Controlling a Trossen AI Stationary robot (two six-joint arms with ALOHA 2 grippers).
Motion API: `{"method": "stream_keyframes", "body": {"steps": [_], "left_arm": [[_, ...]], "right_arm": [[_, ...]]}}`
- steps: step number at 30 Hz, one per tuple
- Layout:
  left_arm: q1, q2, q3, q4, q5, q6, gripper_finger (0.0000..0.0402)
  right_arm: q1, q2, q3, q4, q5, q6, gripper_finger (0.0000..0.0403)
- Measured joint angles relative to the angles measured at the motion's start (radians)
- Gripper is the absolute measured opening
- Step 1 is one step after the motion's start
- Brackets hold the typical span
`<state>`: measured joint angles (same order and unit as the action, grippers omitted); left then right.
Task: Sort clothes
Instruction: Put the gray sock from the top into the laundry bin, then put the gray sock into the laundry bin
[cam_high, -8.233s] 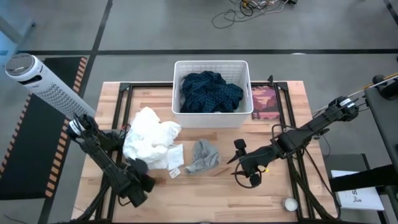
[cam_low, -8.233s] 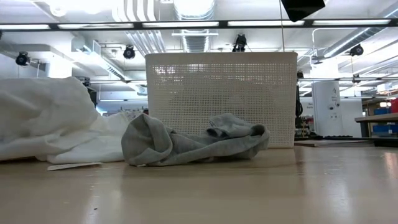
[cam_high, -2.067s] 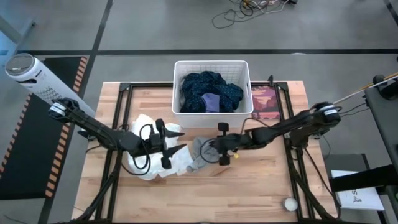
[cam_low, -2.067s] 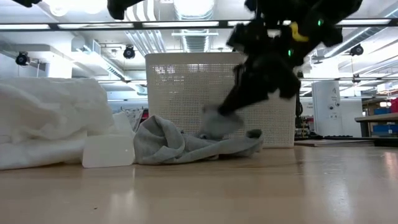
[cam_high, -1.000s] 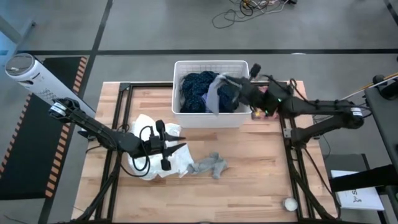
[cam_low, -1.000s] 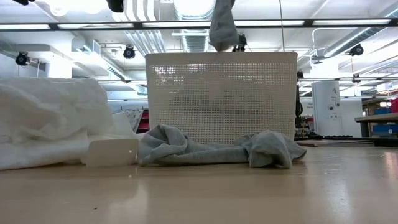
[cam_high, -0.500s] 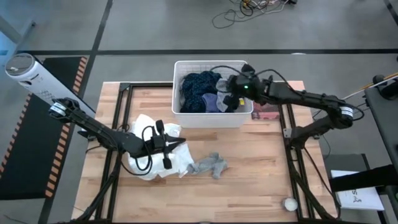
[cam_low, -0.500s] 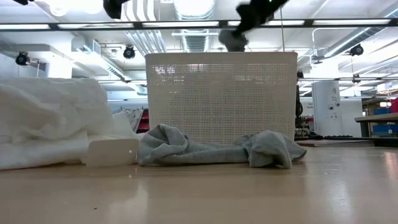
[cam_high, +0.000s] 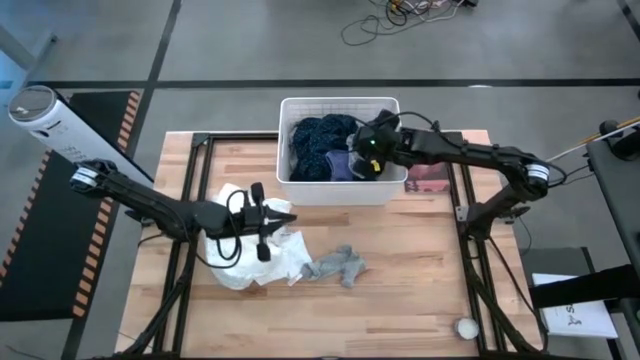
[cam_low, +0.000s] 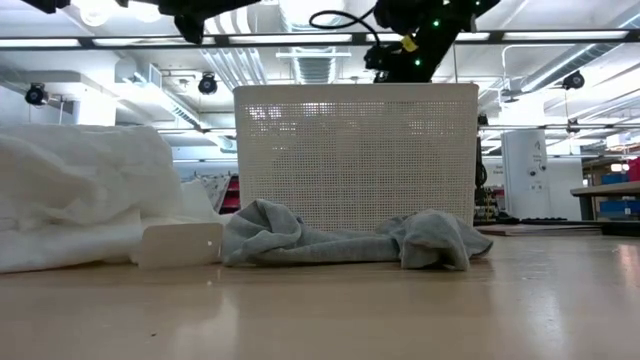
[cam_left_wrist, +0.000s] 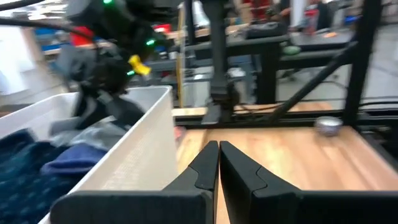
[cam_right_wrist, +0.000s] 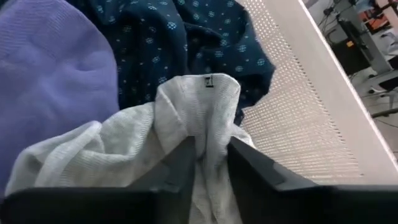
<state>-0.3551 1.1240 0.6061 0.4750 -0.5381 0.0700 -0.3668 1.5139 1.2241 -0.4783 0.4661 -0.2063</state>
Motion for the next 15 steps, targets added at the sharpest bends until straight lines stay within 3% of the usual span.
{"method": "stream_keyframes", "body": {"steps": [2, 9, 15], "left_arm": [[0.019, -0.022, -0.010, 0.003, 0.053, 0.012, 0.0000], [0.061, -0.120, -0.090, 0.003, 0.058, 0.025, 0.0000], [0.060, -0.200, -0.199, 0.076, 0.059, -0.030, 0.0000]], "right_arm": [[0.000, 0.002, 0.022, -0.032, 0.006, -0.013, 0.0094], [0.008, -0.039, 0.159, -0.200, 0.004, -0.032, 0.0195], [0.054, -0.118, 0.236, -0.311, -0.030, -0.038, 0.0250]]}}
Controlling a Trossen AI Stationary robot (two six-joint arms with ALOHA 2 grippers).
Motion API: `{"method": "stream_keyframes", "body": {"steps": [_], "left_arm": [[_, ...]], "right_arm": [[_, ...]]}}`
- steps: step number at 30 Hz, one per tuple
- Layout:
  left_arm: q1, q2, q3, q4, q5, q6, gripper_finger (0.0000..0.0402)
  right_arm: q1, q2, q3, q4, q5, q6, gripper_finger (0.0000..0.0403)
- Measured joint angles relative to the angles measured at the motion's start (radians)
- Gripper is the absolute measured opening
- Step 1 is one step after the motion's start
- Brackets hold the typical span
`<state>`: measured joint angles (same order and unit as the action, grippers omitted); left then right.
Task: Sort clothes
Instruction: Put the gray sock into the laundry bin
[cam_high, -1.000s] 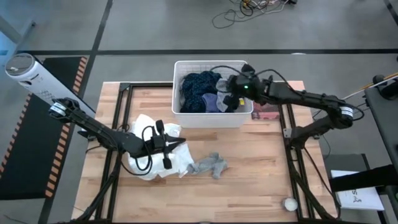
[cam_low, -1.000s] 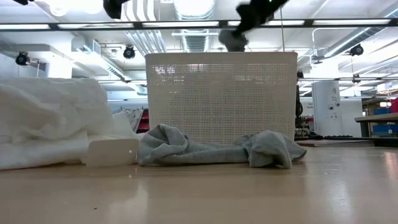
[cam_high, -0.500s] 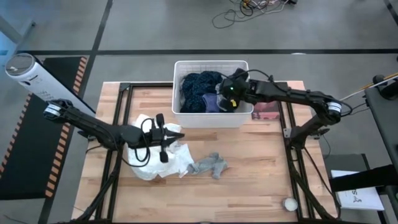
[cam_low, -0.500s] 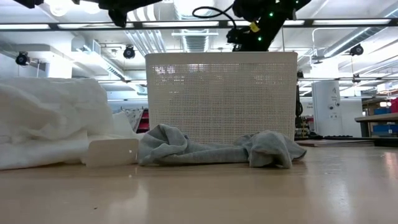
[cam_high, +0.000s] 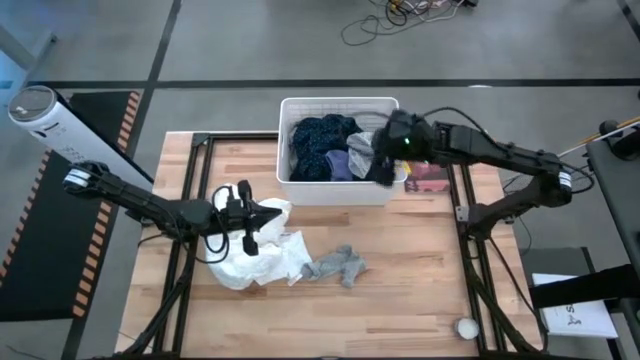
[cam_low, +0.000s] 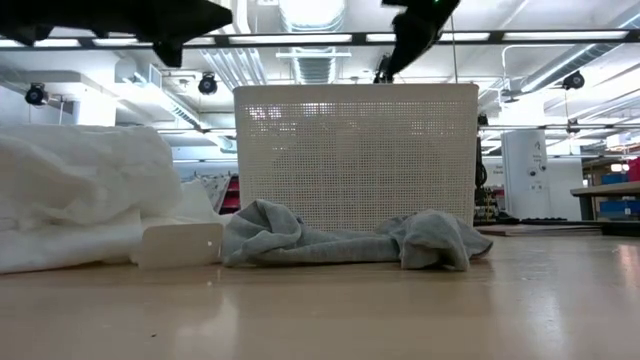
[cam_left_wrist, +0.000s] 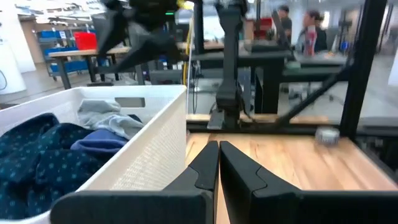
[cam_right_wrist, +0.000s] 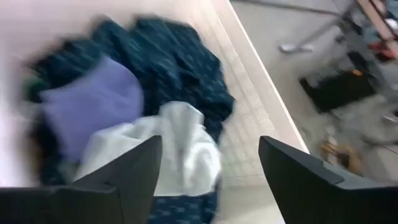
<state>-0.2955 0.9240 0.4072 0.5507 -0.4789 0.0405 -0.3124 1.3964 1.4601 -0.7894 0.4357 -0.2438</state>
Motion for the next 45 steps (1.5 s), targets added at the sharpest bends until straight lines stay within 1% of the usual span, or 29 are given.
{"method": "stream_keyframes", "body": {"steps": [3, 7, 9, 10, 13, 17, 21, 25, 29, 32, 38, 41, 45], "left_arm": [[0.000, -0.024, -0.047, 0.048, 0.000, -0.024, 0.0000], [-0.005, -0.030, -0.075, 0.090, 0.000, -0.028, 0.0000], [-0.005, -0.030, -0.076, 0.093, 0.003, -0.028, 0.0000], [-0.005, -0.029, -0.077, 0.093, 0.004, -0.028, 0.0000], [-0.005, -0.027, -0.077, 0.090, 0.019, -0.028, 0.0000], [-0.005, -0.027, -0.077, 0.091, 0.021, -0.040, 0.0000], [-0.005, -0.027, -0.077, 0.090, 0.021, -0.050, 0.0000], [-0.005, -0.027, -0.077, 0.095, 0.021, -0.048, 0.0000], [-0.005, -0.026, -0.077, 0.098, 0.020, -0.043, 0.0000], [-0.005, -0.026, -0.077, 0.099, 0.019, -0.043, 0.0000], [-0.004, -0.026, -0.077, 0.096, 0.018, -0.043, 0.0000], [-0.004, -0.026, -0.077, 0.092, 0.018, -0.043, 0.0000], [-0.004, -0.026, -0.077, 0.087, 0.018, -0.050, 0.0000]], "right_arm": [[0.035, -0.054, -0.012, 0.001, -0.106, 0.035, 0.0263], [0.117, -0.114, -0.092, 0.012, -0.320, 0.069, 0.0263], [0.173, -0.143, -0.158, 0.039, -0.384, 0.075, 0.0259], [0.204, -0.154, -0.194, 0.054, -0.394, 0.084, 0.0256], [0.305, -0.179, -0.316, 0.126, -0.392, 0.113, 0.0250], [0.430, -0.179, -0.492, 0.308, -0.393, 0.179, 0.0241], [0.535, -0.140, -0.639, 0.496, -0.394, 0.237, 0.0235], [0.602, -0.083, -0.721, 0.675, -0.393, 0.285, 0.0231], [0.620, 0.013, -0.736, 0.768, -0.392, 0.299, 0.0235], [0.620, 0.095, -0.724, 0.798, -0.392, 0.304, 0.0246], [0.620, 0.243, -0.669, 0.806, -0.383, 0.303, 0.0281], [0.619, 0.309, -0.633, 0.806, -0.382, 0.277, 0.0296], [0.604, 0.403, -0.579, 0.802, -0.331, 0.246, 0.0303]]}}
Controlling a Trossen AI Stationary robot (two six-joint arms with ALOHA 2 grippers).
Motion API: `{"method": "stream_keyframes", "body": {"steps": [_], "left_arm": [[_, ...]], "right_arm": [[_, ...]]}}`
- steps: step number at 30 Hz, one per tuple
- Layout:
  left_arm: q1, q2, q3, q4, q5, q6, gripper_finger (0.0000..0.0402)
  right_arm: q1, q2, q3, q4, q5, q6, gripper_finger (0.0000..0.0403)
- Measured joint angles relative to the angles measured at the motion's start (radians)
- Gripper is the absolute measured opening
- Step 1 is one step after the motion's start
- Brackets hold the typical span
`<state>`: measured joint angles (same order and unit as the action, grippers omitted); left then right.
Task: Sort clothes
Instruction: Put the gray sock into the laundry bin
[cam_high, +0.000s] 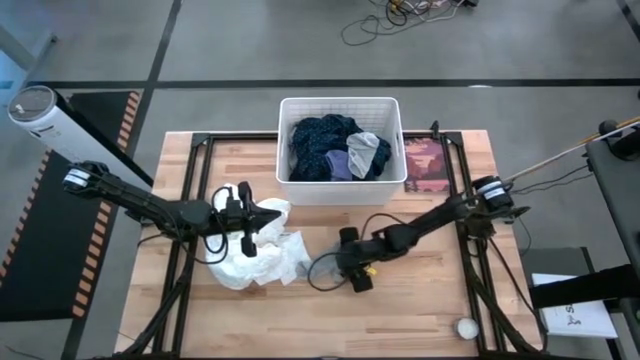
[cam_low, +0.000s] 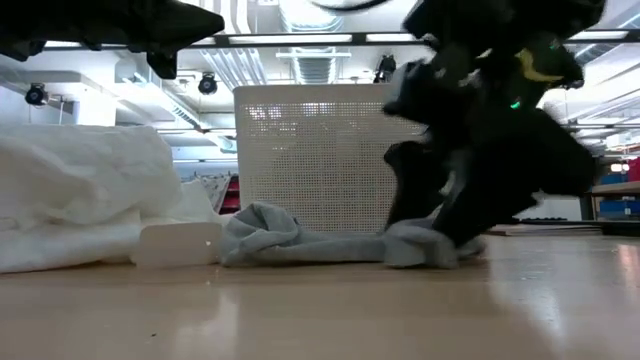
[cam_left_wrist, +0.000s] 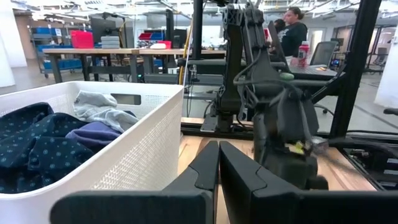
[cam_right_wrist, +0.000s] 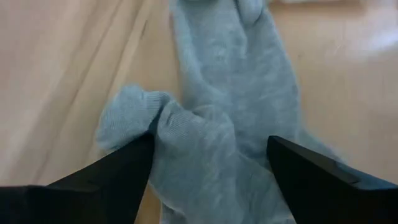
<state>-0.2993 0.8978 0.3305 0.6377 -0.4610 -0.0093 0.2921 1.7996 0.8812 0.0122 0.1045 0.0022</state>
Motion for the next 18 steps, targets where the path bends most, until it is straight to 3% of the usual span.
{"method": "stream_keyframes", "body": {"steps": [5, 8, 15, 18], "left_arm": [[0.000, 0.000, 0.000, -0.007, 0.000, -0.004, 0.0000], [0.000, 0.000, 0.000, -0.011, 0.000, -0.004, 0.0000], [0.000, 0.000, 0.000, -0.010, 0.000, -0.011, 0.0000], [0.000, 0.000, 0.000, -0.012, 0.000, -0.007, 0.0000]], "right_arm": [[-0.032, 0.064, 0.075, -0.028, -0.059, -0.018, 0.0263], [-0.037, 0.064, 0.100, -0.077, -0.064, -0.038, 0.0205], [-0.037, 0.018, 0.173, -0.247, -0.030, -0.122, 0.0022], [-0.026, -0.004, 0.218, -0.337, 0.037, -0.145, 0.0013]]}}
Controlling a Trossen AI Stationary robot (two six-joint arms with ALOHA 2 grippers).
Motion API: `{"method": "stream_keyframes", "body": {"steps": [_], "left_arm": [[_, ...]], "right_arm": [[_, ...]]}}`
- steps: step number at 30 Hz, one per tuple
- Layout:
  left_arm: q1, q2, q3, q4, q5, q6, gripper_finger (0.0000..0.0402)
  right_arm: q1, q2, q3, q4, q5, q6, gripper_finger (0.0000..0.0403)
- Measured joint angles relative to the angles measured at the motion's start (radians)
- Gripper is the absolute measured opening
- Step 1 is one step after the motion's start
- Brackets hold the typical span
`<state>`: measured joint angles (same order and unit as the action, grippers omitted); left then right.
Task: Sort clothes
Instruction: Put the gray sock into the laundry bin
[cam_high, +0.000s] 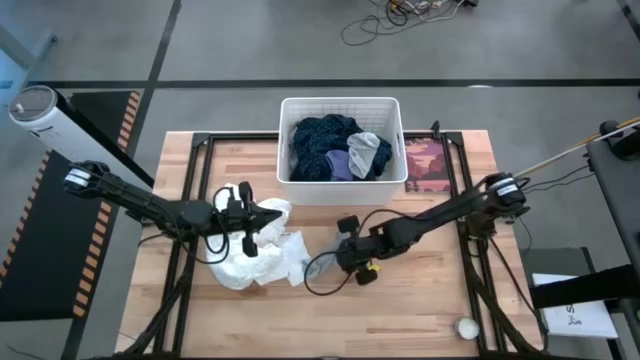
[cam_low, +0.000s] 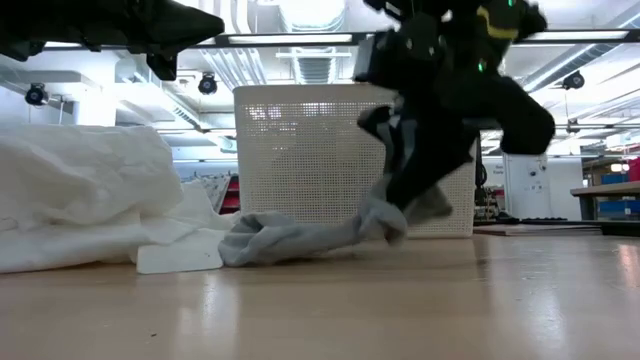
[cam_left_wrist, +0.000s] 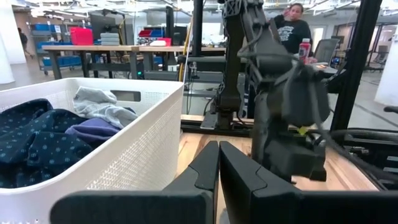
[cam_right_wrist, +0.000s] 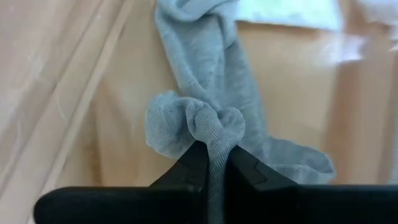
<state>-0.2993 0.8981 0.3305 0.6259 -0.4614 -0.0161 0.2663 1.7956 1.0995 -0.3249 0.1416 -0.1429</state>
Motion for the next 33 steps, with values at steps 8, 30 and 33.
{"method": "stream_keyframes", "body": {"steps": [8, 30, 33], "left_arm": [[0.000, 0.000, 0.000, -0.007, -0.003, 0.014, 0.0000], [0.000, 0.000, 0.000, -0.006, -0.003, 0.006, 0.0000], [0.000, 0.000, 0.000, -0.006, -0.003, 0.006, 0.0000]], "right_arm": [[0.011, -0.083, 0.161, -0.199, 0.157, -0.116, 0.0003], [-0.338, -0.370, 0.482, -0.164, 0.403, -0.387, 0.0000], [-0.465, -0.354, 0.477, -0.192, 0.257, -0.316, 0.0000]]}}
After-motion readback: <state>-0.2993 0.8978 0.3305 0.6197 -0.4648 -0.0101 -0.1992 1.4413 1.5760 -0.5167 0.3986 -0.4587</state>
